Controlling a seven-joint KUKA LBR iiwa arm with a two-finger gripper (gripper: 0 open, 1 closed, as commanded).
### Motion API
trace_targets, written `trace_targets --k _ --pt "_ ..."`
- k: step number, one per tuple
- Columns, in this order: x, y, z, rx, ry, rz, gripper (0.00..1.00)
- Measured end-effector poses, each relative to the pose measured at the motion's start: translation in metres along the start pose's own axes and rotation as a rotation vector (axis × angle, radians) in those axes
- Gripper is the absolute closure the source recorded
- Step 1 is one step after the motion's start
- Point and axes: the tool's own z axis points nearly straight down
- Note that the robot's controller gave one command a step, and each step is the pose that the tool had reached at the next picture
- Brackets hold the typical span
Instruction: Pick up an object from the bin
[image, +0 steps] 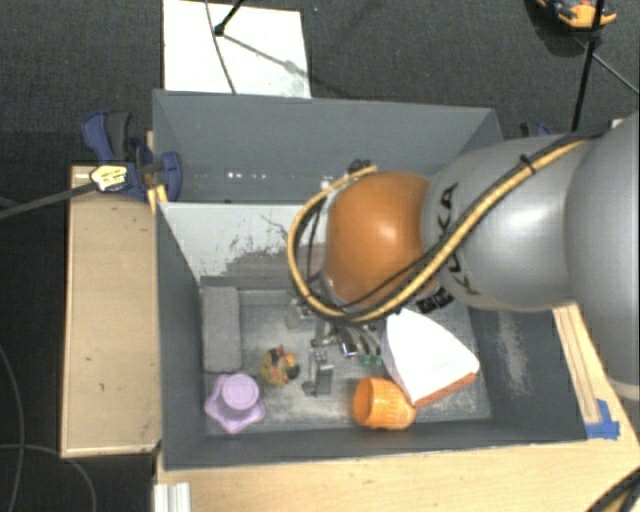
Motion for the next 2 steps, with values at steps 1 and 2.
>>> trace_targets --k 1,2 --pt "0.005 -0.012 0.021 0.0 0.002 0.14 0.0" --pt "0.004 -0.009 0.033 0.001 0.005 0.108 0.0"
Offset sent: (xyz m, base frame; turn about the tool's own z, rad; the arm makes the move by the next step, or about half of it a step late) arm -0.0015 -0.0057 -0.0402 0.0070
